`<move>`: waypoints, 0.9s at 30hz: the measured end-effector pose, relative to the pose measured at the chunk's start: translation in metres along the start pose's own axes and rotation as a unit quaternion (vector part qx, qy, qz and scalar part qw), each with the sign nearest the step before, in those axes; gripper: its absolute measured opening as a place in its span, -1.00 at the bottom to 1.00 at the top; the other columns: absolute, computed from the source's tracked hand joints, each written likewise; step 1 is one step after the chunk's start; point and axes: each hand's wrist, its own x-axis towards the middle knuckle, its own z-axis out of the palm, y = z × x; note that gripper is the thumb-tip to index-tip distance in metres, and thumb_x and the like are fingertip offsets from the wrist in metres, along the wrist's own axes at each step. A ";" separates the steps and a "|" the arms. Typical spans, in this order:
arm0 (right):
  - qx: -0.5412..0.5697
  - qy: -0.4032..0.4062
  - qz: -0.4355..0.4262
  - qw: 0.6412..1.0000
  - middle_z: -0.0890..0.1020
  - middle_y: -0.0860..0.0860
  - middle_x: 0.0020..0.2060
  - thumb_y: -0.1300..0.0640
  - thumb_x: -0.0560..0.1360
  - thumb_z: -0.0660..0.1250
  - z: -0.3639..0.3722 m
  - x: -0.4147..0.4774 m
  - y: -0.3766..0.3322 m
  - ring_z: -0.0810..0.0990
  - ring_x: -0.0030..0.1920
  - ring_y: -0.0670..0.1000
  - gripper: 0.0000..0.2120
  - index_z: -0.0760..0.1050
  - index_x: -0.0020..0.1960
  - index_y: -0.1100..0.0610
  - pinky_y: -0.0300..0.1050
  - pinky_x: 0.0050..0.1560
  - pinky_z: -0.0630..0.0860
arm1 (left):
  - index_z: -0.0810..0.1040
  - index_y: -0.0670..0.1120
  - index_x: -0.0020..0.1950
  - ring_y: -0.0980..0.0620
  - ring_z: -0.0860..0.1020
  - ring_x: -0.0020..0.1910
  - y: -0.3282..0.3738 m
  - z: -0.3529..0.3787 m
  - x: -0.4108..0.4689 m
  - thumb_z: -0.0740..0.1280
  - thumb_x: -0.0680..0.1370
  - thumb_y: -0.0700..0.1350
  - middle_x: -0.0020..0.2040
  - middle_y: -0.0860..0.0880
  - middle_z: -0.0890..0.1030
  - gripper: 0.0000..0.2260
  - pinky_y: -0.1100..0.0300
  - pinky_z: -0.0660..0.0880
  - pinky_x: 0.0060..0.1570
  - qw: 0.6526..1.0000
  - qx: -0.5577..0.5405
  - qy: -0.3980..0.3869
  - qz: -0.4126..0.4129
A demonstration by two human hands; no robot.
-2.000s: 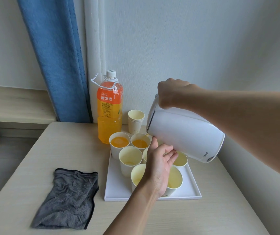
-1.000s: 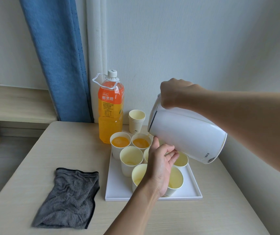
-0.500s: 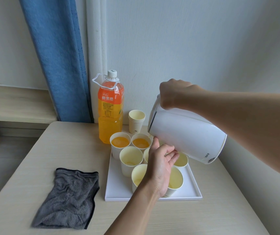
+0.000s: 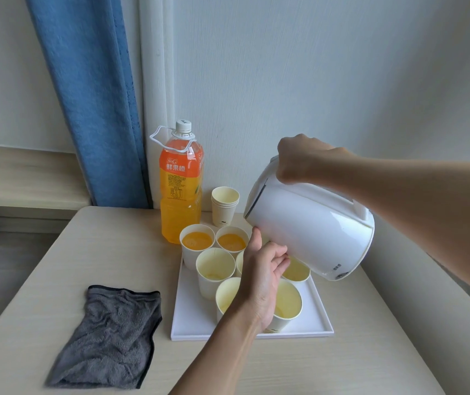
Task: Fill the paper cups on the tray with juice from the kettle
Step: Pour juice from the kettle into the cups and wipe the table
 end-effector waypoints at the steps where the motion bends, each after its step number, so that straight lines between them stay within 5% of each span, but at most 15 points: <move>1: 0.003 0.001 0.003 1.000 0.39 0.05 -0.26 0.18 0.54 0.17 0.000 0.000 0.002 0.38 -0.35 0.03 -0.78 0.26 -0.27 0.12 -0.21 -0.40 0.22 | 0.47 0.09 0.44 -0.10 0.61 0.32 0.000 0.001 -0.001 0.28 0.41 -0.22 0.20 0.03 0.69 -0.41 -0.04 0.42 0.47 1.000 0.002 -0.001 -0.002; 7: 0.010 0.000 0.028 1.000 0.42 0.07 -0.25 0.19 0.50 0.18 0.001 -0.003 0.015 0.39 -0.35 0.04 -0.84 0.30 -0.24 0.14 -0.20 -0.39 0.23 | 0.48 0.10 0.38 -0.11 0.60 0.33 -0.003 0.007 0.002 0.21 0.56 -0.33 0.09 0.09 0.71 -0.52 -0.04 0.40 0.49 1.000 0.007 -0.002 -0.007; 14: -0.025 -0.012 0.023 0.999 0.40 0.04 -0.27 0.13 0.58 0.18 0.004 -0.003 0.026 0.38 -0.36 0.02 -0.75 0.27 -0.27 0.12 -0.21 -0.42 0.22 | 0.51 0.09 0.07 -0.12 0.58 0.13 -0.015 0.025 0.001 0.12 0.61 -0.39 -0.19 0.15 0.72 -0.61 -0.01 0.43 0.44 0.998 -0.044 -0.012 -0.046; 18: -0.057 -0.014 0.017 0.998 0.42 0.04 -0.28 0.05 0.61 0.17 0.009 0.001 0.032 0.39 -0.37 0.02 -0.71 0.30 -0.26 0.13 -0.20 -0.43 0.22 | 0.52 0.08 0.17 -0.14 0.59 0.14 -0.022 0.033 0.000 0.21 0.55 -0.34 0.00 0.02 0.66 -0.64 -0.01 0.46 0.43 0.996 -0.073 -0.019 -0.052; 22: -0.068 -0.020 0.018 0.997 0.42 0.04 -0.29 0.09 0.60 0.19 0.013 0.004 0.034 0.39 -0.39 0.02 -0.72 0.31 -0.26 0.13 -0.21 -0.43 0.21 | 0.44 0.05 0.46 -0.14 0.62 0.20 -0.029 0.037 0.002 0.27 0.38 -0.23 0.14 -0.01 0.65 -0.37 -0.01 0.46 0.44 0.994 -0.084 -0.035 -0.055; 27: -0.072 -0.019 0.022 0.997 0.43 0.03 -0.30 0.16 0.56 0.22 0.018 0.009 0.034 0.38 -0.40 0.01 -0.78 0.33 -0.25 0.14 -0.21 -0.43 0.21 | 0.47 0.04 0.40 -0.15 0.62 0.22 -0.031 0.037 0.005 0.27 0.34 -0.22 0.14 -0.03 0.64 -0.39 -0.04 0.46 0.45 0.993 -0.103 -0.030 -0.055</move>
